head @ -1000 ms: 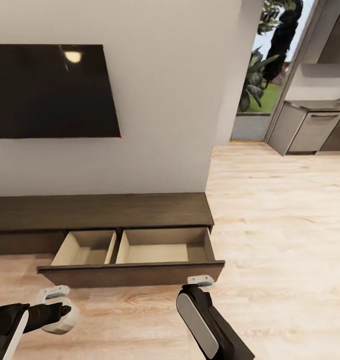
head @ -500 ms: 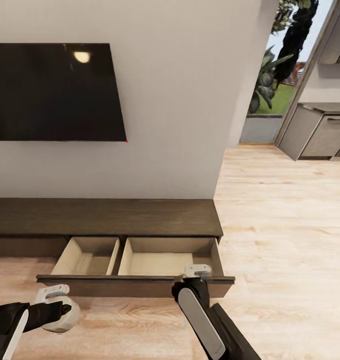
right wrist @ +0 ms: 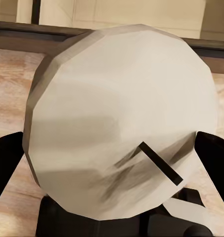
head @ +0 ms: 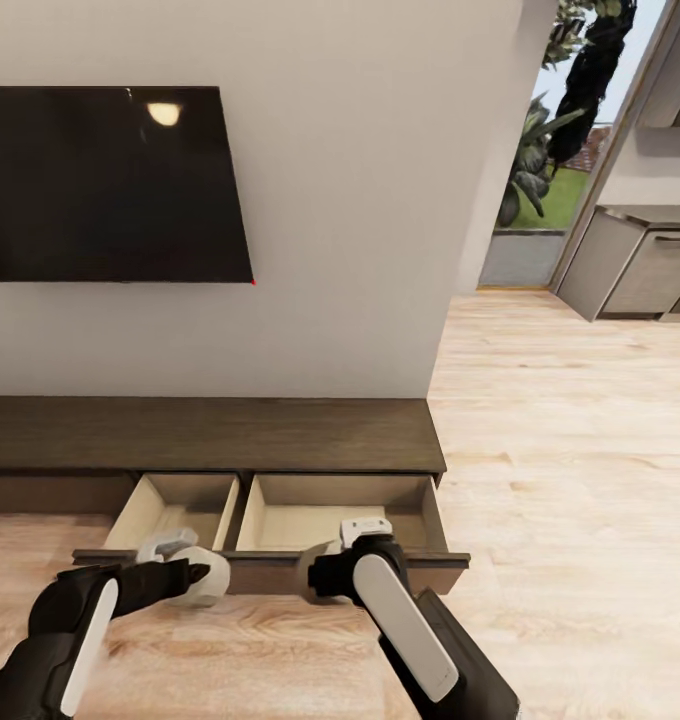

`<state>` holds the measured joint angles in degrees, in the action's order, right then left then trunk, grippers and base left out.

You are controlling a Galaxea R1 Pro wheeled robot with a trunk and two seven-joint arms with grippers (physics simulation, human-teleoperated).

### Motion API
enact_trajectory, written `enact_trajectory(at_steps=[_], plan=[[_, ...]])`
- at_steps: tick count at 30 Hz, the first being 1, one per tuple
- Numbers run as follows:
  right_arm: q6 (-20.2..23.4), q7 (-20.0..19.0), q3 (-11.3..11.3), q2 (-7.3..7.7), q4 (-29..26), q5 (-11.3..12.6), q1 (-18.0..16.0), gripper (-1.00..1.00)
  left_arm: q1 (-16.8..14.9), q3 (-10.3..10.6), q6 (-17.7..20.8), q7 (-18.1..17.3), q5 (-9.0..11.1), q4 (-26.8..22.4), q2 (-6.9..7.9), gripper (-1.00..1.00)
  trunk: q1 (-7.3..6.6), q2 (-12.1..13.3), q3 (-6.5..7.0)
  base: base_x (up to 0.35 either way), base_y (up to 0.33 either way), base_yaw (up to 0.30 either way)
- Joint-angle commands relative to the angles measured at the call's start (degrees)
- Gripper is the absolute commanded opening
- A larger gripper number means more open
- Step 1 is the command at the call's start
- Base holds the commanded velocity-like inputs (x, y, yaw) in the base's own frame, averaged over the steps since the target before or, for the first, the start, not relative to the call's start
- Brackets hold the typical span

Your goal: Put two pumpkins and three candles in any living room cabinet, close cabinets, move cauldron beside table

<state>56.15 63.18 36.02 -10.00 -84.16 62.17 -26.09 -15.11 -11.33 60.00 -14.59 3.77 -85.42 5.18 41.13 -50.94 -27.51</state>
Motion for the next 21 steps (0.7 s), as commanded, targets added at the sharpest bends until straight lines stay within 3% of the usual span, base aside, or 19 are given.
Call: enact_trajectory(at_steps=[1,8,16,21], plan=[[-0.1,0.0,0.0,0.00,0.7,0.1,-0.3,-1.00,-0.2,0.6,0.0,0.0,-0.3,0.0,-0.29,-1.00,0.00,0.0,0.00,0.000,0.000,0.000],[-0.9,0.2,0.3,0.00,4.9,-0.7,-0.9,-1.00,-0.5,1.8,-0.3,0.2,-0.3,-0.8,-1.19,-1.00,0.00,0.0,0.00,0.000,0.000,0.000],[-1.2,0.2,0.2,0.00,5.7,-7.6,-0.9,-1.00,-0.5,1.8,-1.1,0.7,-0.4,-0.8,-1.19,-1.00,0.00,0.0,0.00,0.126,-0.010,0.000],[-1.2,0.2,0.2,0.00,5.4,-8.9,-0.9,-1.00,-0.5,1.8,-1.5,0.8,-0.4,-0.8,-1.22,-1.00,0.00,0.0,0.00,0.106,-0.006,0.000]])
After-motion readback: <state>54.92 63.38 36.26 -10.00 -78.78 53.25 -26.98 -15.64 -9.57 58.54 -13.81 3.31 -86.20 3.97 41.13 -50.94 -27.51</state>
